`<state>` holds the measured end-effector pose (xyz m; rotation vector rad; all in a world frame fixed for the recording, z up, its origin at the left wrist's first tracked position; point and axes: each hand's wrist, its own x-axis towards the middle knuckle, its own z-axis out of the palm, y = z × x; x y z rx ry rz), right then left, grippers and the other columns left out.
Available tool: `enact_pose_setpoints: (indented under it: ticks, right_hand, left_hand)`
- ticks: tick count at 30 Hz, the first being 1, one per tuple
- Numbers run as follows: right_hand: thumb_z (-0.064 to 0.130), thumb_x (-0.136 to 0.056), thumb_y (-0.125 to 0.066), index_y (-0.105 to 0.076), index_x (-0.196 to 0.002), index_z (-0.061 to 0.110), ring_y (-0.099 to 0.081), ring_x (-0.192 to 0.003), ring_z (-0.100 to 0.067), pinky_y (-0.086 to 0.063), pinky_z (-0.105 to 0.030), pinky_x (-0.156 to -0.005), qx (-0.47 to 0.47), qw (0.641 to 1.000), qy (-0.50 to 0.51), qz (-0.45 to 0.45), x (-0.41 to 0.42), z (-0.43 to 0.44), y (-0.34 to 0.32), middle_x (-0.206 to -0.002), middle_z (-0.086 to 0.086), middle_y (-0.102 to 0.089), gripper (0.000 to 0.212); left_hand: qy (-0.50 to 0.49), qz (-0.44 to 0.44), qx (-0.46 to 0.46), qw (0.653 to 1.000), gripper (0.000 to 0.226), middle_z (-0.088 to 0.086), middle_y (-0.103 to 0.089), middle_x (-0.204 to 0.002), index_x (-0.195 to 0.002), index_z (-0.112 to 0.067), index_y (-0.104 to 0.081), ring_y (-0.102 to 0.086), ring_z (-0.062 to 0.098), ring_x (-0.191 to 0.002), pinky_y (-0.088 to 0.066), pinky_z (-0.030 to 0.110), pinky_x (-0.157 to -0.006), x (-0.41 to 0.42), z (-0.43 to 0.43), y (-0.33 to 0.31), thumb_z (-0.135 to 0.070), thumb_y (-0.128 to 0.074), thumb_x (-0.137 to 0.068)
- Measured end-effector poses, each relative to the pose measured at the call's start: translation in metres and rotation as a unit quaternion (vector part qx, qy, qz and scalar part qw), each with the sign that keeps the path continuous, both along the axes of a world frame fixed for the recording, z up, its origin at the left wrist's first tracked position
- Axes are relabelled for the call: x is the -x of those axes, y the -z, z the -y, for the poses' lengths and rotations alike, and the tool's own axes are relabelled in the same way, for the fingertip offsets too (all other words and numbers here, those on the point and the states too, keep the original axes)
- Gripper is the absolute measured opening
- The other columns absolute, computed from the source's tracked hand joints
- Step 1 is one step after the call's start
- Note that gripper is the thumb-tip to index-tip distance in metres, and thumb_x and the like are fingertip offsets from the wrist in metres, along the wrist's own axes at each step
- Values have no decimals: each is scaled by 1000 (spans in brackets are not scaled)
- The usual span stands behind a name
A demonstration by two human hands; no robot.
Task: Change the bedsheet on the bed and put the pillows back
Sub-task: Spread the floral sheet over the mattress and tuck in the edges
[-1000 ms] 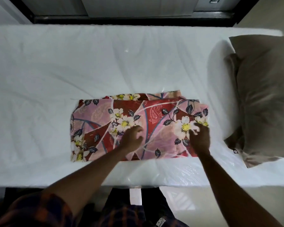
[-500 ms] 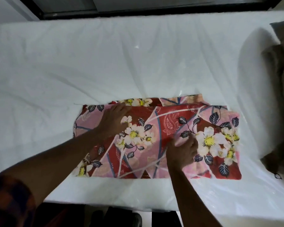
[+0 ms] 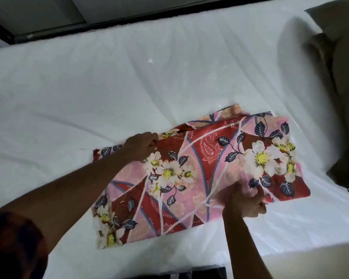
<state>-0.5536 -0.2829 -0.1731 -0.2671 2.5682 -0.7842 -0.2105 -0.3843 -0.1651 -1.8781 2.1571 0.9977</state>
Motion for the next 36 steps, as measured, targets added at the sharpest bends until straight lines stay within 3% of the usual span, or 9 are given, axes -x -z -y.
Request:
enact_pose_setpoints:
  ticks: [6, 11, 15, 17, 19, 24, 29, 32, 36]
  right_hand:
    - [42, -77, -71, -62, -131, 16, -47, -125, -42, -43, -48, -101, 67, 950, -293, -82, -28, 56, 18, -138, -26, -50, 60]
    - [40, -74, -76, -64, -131, 17, -55, -113, -42, -48, -43, -93, 79, 844, -522, -97, -94, 148, 23, -130, -27, -55, 63]
    - [49, -75, -69, -64, -130, 16, -52, -121, -42, -44, -46, -103, 81, 747, -658, -46, -166, 209, 13, -136, -26, -53, 64]
    - [47, -81, -73, -63, -133, 16, -47, -129, -39, -38, -45, -110, 83, 718, -690, -33, -196, 218, 6, -141, -22, -51, 61]
    - [41, -85, -73, -61, -134, 15, -45, -132, -38, -37, -48, -112, 109, 725, -678, -63, -211, 206, -1, -143, -20, -51, 56]
    - [43, -89, -60, -53, -134, 21, -37, -139, -39, -33, -55, -113, 94, 746, -648, -118, -208, 97, -8, -153, -16, -40, 50]
    - [69, -98, -30, -24, -157, 35, 0, -156, -30, -2, -60, -122, 9, 637, -760, -125, -201, -9, 12, -169, -7, -6, 69]
    - [72, -98, -22, -13, -159, 38, 13, -155, -28, 3, -62, -121, -15, 604, -785, -138, -201, -21, 22, -169, -6, 6, 70]
    - [69, -100, -19, -9, -160, 37, 17, -154, -27, 4, -63, -120, -28, 568, -812, -135, -196, -9, 22, -168, -6, 10, 69]
  left_hand:
    - [-161, -16, -18, 987, 15, -6, -51, -73, -91, -24, -47, -54, 24, -72, -35, 30, -61, -39, -37, -13, -25, -62, -94]
    - [-300, 24, -27, 953, 13, 0, -60, -81, -99, -19, -49, -59, 26, -77, -39, 31, -64, -89, -103, -20, -26, -59, -97]
    - [-472, 0, -50, 880, 14, 4, -68, -90, -98, -14, -58, -63, 29, -86, -45, 35, -72, -104, -150, -16, -27, -60, -97]
    - [-546, -39, -74, 834, 13, 7, -70, -96, -96, -15, -61, -66, 30, -94, -49, 38, -81, -103, -168, -12, -28, -62, -95]
    - [-563, -54, -105, 818, 14, 7, -70, -100, -99, -15, -63, -65, 30, -97, -49, 38, -84, -93, -179, -14, -28, -61, -96]
    - [-511, 17, -48, 858, 22, -1, -66, -100, -111, -16, -61, -65, 28, -96, -43, 29, -72, -67, -207, -28, -33, -58, -99]
    - [-520, -6, 76, 851, 29, 5, -70, -100, -107, -13, -67, -67, 25, -90, -55, 32, -75, -66, -193, -38, -37, -69, -91]
    - [-517, -62, 5, 854, 47, -5, -64, -108, -122, -16, -54, -64, 19, -92, -55, 34, -80, -61, -176, -44, -43, -72, -87]
    - [-501, -4, -72, 862, 61, 2, -66, -110, -124, -16, -53, -67, 27, -98, -57, 37, -79, -62, -179, -30, -55, -71, -82]
